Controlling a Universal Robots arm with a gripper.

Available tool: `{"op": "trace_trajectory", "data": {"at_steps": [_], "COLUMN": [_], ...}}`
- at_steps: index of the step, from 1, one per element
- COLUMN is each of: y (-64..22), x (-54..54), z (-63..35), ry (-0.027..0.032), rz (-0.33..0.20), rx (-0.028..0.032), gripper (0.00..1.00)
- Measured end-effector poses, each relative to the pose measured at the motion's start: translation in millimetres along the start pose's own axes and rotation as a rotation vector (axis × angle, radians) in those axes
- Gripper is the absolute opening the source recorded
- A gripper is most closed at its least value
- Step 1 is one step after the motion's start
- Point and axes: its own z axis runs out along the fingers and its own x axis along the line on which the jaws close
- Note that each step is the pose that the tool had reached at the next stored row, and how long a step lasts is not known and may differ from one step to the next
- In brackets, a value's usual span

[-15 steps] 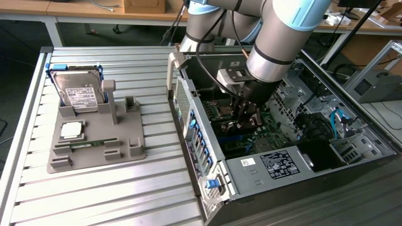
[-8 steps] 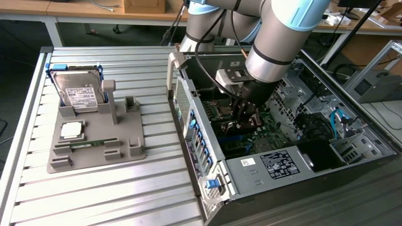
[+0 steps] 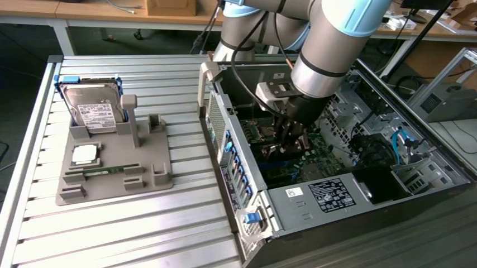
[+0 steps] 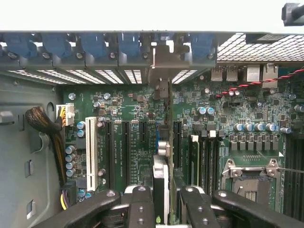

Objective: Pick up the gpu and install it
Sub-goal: 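Insert the gpu into the slot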

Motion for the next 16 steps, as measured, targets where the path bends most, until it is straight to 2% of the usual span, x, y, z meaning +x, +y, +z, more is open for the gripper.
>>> {"op": "trace_trajectory", "data": {"at_steps": [3,5,6,7,8,9,11,12,16], "y": [0.0,0.0,0.1,0.0,0.0,-0.1,-0.2,-0.2,-0.1], "x": [0.0,-0.1,-0.1,-0.1,-0.4,-1.1,-2.2,-2.4,-3.3], "z": [0.0,0.0,0.0,0.0,0.1,0.1,0.5,0.6,1.3], "ry": [0.0037,0.0098,0.0173,0.0359,0.0469,0.0482,0.0462,0.0427,0.0188], "rz": [0.000,0.000,0.000,0.001,0.001,0.001,0.001,0.001,0.000], "rx": [0.0000,0.0000,-0.0001,0.0000,0.0001,-0.0004,-0.0009,-0.0010,-0.0011], "gripper": [0.27,0.27,0.27,0.27,0.27,0.27,0.27,0.27,0.27]}}
